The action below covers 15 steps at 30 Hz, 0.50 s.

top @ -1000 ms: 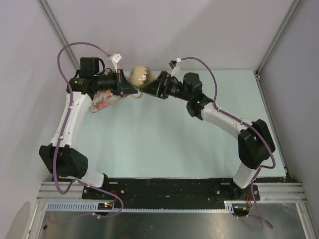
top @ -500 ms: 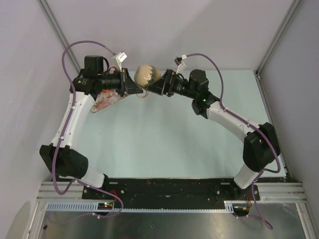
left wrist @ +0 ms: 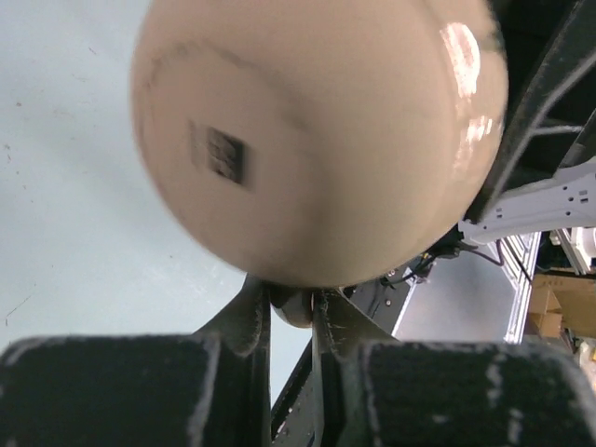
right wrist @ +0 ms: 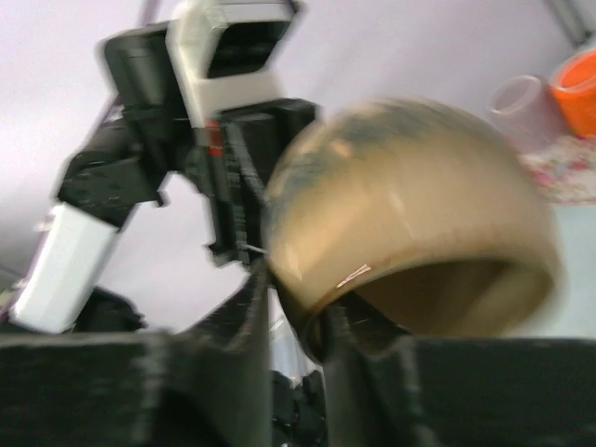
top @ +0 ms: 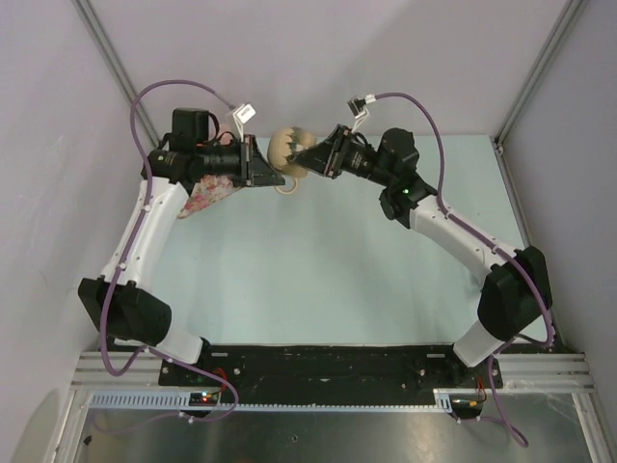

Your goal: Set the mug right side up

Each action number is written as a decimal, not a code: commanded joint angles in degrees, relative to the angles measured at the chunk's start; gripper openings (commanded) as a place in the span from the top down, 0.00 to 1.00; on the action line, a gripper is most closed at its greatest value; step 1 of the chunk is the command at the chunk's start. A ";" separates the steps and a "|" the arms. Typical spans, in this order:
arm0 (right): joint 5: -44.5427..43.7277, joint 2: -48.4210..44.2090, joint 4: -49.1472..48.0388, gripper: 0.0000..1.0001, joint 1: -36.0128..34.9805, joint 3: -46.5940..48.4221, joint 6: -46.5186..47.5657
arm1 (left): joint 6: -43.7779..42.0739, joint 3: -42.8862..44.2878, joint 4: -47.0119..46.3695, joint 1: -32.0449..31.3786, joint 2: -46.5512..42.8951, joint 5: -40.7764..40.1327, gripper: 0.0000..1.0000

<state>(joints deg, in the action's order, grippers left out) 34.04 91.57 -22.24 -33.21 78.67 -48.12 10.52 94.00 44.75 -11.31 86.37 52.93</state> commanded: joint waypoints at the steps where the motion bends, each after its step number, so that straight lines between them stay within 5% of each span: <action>1: 3.18 1.11 -11.54 0.92 0.01 3.01 -5.73 | -1.18 2.19 -3.17 -1.82 -0.31 2.51 1.00; 2: 2.63 0.78 -9.85 0.96 0.66 3.03 -4.91 | -1.94 1.91 -3.17 -1.85 -0.32 1.29 1.00; 3: 1.61 0.00 -5.58 0.98 1.29 3.18 -3.62 | -2.98 1.59 -3.18 -1.68 -0.32 -1.52 0.84; 5: -3.42 -1.68 7.13 1.00 2.91 4.50 2.77 | -5.08 0.54 -3.09 -1.19 -0.50 -9.27 0.29; 6: -7.61 -2.24 13.63 1.00 4.00 5.63 7.43 | -6.18 -0.10 -3.05 -1.00 -0.63 -13.43 0.14; 10: -23.71 0.39 40.41 1.00 8.89 14.07 23.34 | -11.95 -1.52 -2.83 0.22 -0.81 -33.81 0.01; 15: -36.05 13.05 60.69 1.00 17.84 27.68 36.01 | -16.46 -3.52 -2.08 2.03 -1.26 -43.86 0.00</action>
<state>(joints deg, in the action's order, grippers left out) 13.17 96.86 20.62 -21.89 93.19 -27.94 0.32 91.88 43.20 -10.63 87.18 22.85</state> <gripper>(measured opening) 0.098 0.994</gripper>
